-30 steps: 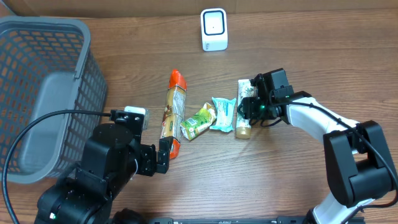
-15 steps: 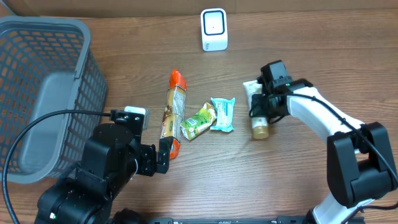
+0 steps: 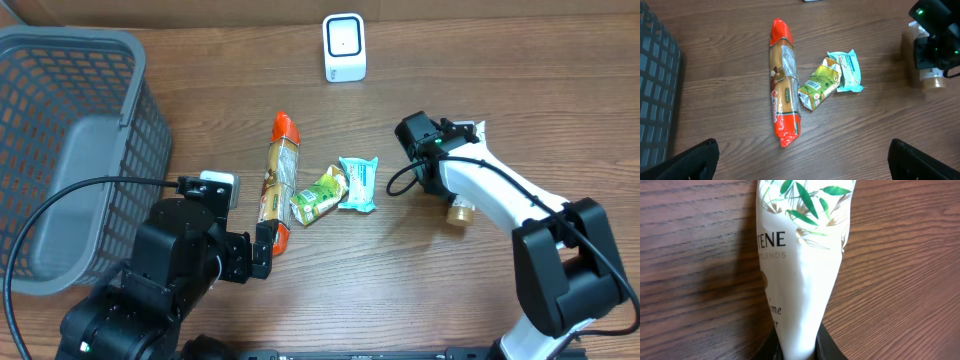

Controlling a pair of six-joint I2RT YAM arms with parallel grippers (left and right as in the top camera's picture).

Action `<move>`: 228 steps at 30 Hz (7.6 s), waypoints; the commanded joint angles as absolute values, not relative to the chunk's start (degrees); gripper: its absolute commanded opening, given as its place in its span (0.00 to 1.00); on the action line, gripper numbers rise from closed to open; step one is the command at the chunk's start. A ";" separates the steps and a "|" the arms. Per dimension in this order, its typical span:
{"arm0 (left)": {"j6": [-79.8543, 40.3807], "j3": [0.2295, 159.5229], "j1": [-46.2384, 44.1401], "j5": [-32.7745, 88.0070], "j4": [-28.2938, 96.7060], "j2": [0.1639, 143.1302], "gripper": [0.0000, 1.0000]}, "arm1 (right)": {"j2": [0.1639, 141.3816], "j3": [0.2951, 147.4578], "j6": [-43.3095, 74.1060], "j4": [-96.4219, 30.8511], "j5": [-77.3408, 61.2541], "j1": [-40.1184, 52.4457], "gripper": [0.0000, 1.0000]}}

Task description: Scan the item barcode

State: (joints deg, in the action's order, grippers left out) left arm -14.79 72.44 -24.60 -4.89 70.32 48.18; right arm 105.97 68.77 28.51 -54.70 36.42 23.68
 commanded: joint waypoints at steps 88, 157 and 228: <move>-14.13 72.42 -24.40 -4.45 70.52 48.38 1.00 | 94.30 58.74 62.72 -45.39 -10.63 10.76 0.18; -14.13 72.42 -24.40 -4.43 70.67 48.38 0.99 | 111.35 68.07 -14.48 -55.88 -28.08 3.25 0.40; -14.37 72.49 -24.40 -4.34 69.76 49.06 0.99 | 85.52 75.90 -21.04 -56.66 -60.75 9.80 0.04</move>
